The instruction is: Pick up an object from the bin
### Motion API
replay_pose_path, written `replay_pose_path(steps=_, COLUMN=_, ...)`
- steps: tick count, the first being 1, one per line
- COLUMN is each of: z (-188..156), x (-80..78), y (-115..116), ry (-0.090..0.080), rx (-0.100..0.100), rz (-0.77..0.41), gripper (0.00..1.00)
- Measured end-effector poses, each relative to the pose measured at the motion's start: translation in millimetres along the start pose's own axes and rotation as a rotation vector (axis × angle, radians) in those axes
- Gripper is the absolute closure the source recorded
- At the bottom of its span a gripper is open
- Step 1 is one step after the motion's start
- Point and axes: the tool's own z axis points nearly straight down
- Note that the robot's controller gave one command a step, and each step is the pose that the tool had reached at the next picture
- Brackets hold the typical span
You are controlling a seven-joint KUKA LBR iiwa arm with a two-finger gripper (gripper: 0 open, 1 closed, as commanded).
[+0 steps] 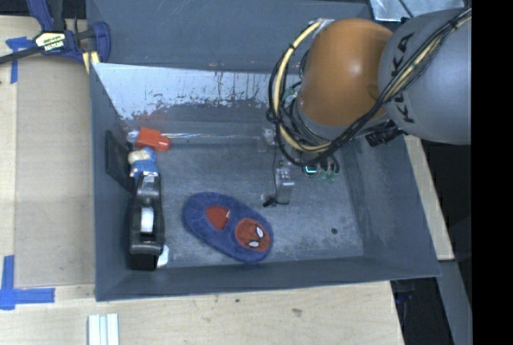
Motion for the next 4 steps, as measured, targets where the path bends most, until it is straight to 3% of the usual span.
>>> replay_pose_path(steps=1, z=32.3, x=-8.1, y=0.6, ry=-0.004, rx=0.000, rz=-0.200, gripper=0.00)
replay_pose_path(steps=2, z=94.7, x=30.3, y=62.6, ry=-0.004, rx=0.000, rz=-0.097, gripper=0.00)
replay_pose_path(steps=3, z=94.3, x=51.4, y=119.7, ry=-0.008, rx=-0.002, rz=0.211, gripper=0.00)
replay_pose_path(steps=4, z=92.8, x=49.1, y=118.1, ry=-0.015, rx=-0.003, rz=0.214, gripper=1.00)
